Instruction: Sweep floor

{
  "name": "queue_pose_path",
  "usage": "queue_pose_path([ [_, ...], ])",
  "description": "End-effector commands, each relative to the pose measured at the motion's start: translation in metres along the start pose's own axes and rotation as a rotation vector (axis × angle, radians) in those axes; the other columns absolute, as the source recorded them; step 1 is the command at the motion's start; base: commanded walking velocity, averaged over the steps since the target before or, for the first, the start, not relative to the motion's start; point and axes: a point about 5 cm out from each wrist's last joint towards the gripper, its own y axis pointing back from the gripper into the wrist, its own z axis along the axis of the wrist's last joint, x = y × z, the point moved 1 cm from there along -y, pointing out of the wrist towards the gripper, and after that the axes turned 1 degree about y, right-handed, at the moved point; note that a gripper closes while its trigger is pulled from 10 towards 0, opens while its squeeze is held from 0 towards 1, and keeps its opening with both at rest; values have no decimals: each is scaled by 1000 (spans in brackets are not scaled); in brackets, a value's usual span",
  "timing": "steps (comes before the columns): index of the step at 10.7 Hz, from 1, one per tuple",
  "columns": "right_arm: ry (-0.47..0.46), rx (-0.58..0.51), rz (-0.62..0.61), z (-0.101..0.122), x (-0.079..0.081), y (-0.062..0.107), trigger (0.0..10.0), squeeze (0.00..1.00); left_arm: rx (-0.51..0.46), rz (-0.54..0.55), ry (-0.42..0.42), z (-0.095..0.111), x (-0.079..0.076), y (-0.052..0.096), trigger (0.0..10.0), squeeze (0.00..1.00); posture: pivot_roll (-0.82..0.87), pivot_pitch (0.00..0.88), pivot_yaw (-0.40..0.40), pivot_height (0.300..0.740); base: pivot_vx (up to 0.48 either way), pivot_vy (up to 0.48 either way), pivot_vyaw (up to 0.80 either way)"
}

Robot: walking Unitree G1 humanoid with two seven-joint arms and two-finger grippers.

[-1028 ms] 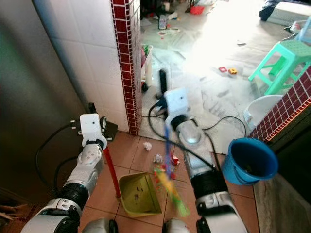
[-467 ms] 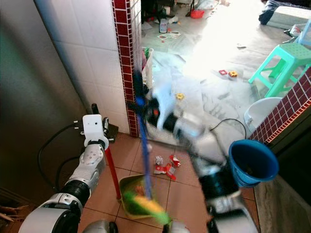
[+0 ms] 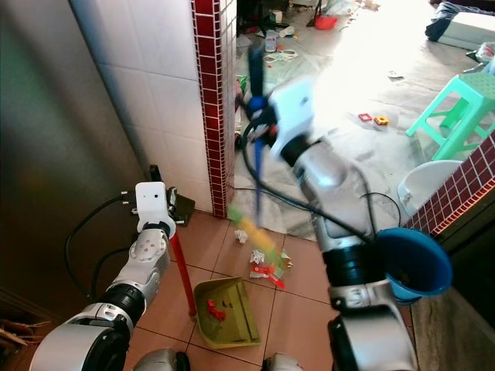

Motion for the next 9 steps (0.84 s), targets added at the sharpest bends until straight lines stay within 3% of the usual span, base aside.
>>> queue_pose_path([
  [1, -8, -12, -30, 2, -3, 0, 10000, 0, 21, -8, -11, -4, 0, 0, 10000, 0, -142, 18, 33, 740, 0, 0, 0],
  [2, 34, 26, -71, -13, -2, 2, 10000, 0, 37, -31, 19, -5, -1, 0, 10000, 0, -145, 23, 34, 740, 0, 0, 0],
  [4, 17, 56, -115, -24, 0, 7, 10000, 0, 52, -105, 96, -5, -10, 0, 10000, 0, -149, 25, 33, 740, 0, 0, 0],
  [5, 57, 68, -164, -27, -1, 12, 10000, 0, 85, -137, 134, -7, -15, 1, 10000, 0, -154, 26, 36, 740, 0, 0, 0],
  [6, 95, 56, -344, -26, -21, 21, 10000, 0, 71, -139, 123, -4, -17, 2, 10000, 0, -148, 25, 39, 740, 0, 0, 0],
  [7, 121, 57, -397, -26, -26, 25, 10000, 0, 35, -135, 137, 3, -17, 2, 10000, 0, -147, 25, 40, 740, 0, 0, 0],
  [9, -12, 42, -436, -36, -20, 32, 10000, 0, 6, -151, 129, 10, -15, 7, 10000, 0, -114, 0, 56, 740, 0, 0, 0],
])
